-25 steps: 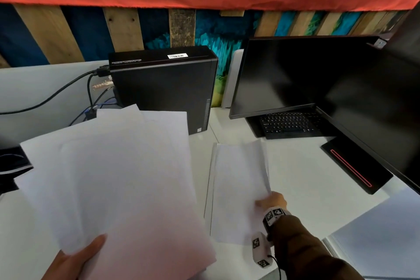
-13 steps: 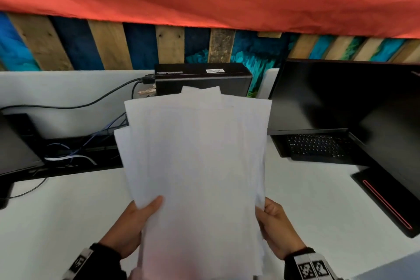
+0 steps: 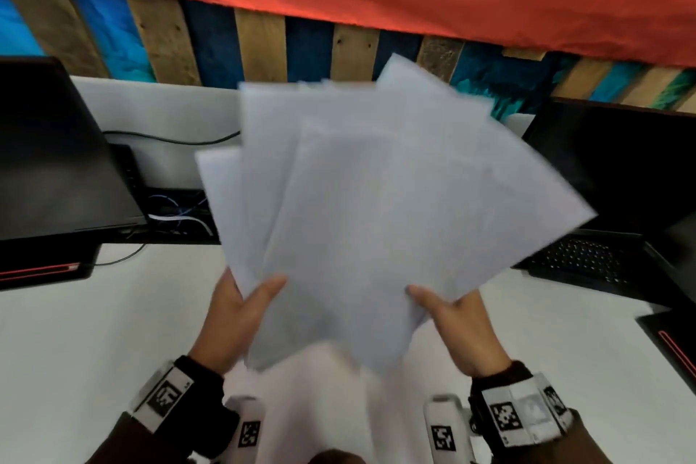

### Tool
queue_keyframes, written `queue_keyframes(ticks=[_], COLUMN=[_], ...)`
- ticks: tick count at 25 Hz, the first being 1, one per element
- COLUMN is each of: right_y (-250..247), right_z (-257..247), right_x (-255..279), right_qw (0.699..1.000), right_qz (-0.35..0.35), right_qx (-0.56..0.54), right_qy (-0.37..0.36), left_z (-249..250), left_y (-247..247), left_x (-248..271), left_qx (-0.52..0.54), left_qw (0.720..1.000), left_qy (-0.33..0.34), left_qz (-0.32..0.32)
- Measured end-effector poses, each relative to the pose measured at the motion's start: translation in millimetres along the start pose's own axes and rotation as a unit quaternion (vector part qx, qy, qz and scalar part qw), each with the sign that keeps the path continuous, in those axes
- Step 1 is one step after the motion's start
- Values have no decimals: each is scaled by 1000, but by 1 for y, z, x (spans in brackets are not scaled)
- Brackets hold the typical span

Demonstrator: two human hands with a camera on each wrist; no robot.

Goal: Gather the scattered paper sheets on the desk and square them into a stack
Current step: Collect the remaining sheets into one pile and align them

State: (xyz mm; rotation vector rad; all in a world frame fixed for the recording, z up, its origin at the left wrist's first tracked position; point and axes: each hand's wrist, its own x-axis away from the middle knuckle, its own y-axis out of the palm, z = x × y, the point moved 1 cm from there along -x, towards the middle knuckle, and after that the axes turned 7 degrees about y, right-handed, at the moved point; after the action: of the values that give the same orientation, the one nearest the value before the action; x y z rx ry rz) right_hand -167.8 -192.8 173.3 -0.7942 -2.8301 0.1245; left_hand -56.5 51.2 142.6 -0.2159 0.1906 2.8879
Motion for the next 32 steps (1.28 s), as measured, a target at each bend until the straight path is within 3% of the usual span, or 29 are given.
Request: queue_keyframes(ticks=[2, 5, 7, 10, 12, 16, 19, 23, 26, 32], right_y=[4, 8, 19, 44, 64, 70, 54, 51, 59, 81], right_z=[-33, -42, -18, 37, 52, 13, -16, 5, 14, -10], right_x=[2, 5, 5, -1, -4, -12, -13, -6, -4, -1], right_qw=[997, 995, 999, 996, 993, 997, 991, 993, 995, 986], right_qz=[25, 14, -2, -59, -72, -49, -89, -93, -70, 4], right_qx=[-23, -27, -18, -37, -36, -50, -84, -61, -55, -127], right_qy=[-72, -94, -51, 59, 87, 35, -50, -33, -51, -108], left_z=[32, 46, 24, -24, -40, -9, 21, 16, 7, 42], left_y=[-5, -11, -24, -44, -42, -28, -35, -42, -37, -11], left_x=[-12, -18, -12, -1, 1, -11, -17, 1, 4, -4], left_qx=[22, 19, 11, 20, 10, 14, 36, 43, 17, 19], left_qw=[997, 995, 999, 998, 994, 999, 998, 999, 996, 974], left_qy=[74, 90, 53, -61, -107, -35, 44, 8, -12, 68], left_qz=[31, 25, 6, -6, 1, 35, 21, 18, 83, 217])
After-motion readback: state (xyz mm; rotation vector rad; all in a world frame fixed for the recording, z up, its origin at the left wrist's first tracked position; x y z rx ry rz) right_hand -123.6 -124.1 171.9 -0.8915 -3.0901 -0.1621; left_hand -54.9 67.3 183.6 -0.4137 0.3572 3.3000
